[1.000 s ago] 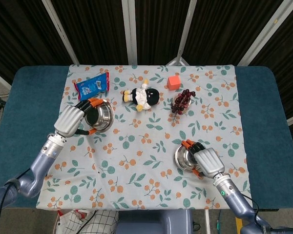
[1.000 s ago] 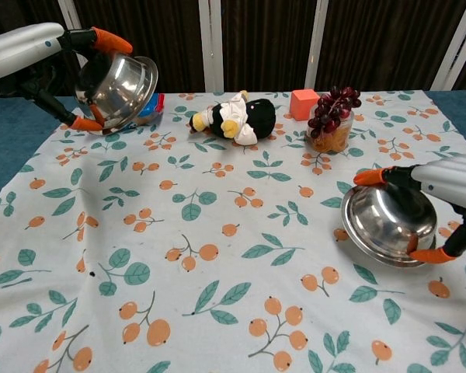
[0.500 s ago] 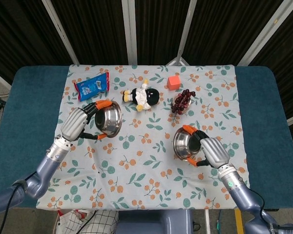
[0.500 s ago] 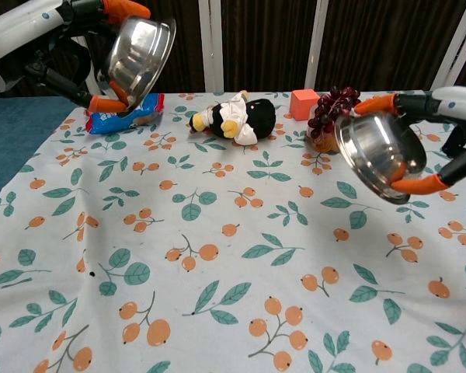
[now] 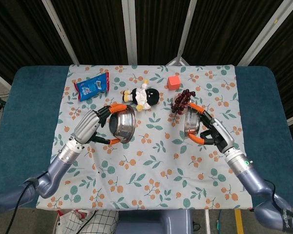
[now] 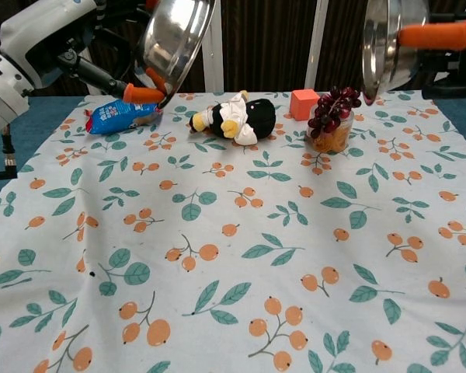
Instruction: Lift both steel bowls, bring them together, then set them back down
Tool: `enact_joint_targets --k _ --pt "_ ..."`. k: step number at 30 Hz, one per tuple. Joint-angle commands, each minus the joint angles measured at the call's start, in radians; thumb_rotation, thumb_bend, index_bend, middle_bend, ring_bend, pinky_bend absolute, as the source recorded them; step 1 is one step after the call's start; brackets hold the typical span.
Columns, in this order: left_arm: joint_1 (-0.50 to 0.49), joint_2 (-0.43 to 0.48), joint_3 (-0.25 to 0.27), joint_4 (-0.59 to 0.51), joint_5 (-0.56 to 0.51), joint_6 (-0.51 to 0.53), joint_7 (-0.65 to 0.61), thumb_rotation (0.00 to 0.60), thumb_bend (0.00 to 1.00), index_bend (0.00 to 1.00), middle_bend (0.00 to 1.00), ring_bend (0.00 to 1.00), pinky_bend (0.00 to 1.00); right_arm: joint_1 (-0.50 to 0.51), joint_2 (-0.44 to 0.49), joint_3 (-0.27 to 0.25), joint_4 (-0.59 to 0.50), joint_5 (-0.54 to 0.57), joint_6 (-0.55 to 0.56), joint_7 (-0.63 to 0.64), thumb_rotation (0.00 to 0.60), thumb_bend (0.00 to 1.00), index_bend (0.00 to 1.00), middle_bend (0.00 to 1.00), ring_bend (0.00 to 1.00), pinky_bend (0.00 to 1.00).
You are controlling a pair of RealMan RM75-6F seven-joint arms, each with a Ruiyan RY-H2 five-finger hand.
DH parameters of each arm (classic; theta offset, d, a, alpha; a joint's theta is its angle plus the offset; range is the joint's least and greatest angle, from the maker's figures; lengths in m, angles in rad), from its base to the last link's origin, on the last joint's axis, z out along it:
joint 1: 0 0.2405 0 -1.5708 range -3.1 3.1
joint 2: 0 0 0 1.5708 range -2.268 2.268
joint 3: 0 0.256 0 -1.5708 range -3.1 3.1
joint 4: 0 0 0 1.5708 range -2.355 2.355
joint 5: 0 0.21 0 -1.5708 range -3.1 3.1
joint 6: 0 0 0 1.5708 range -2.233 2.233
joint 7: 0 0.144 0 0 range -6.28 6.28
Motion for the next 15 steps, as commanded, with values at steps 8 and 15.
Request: enact_joint_targets --k 8,15 --pt "-0.036 -0.038 -0.029 -0.003 0.015 0.034 0.01 0.6 0.42 0.56 0.62 0.51 0.71 0.09 0.1 0.027 0.025 -0.185 -0.135 0.433 0.6 0.34 0.95 0.83 0.89 1.0" --pt "-0.062 -0.089 -0.052 0.027 0.028 0.08 0.018 0.6 0.42 0.56 0.62 0.51 0.71 0.136 0.092 -0.011 0.005 -0.196 -0.164 0.417 0.6 0.34 0.95 0.83 0.89 1.0"
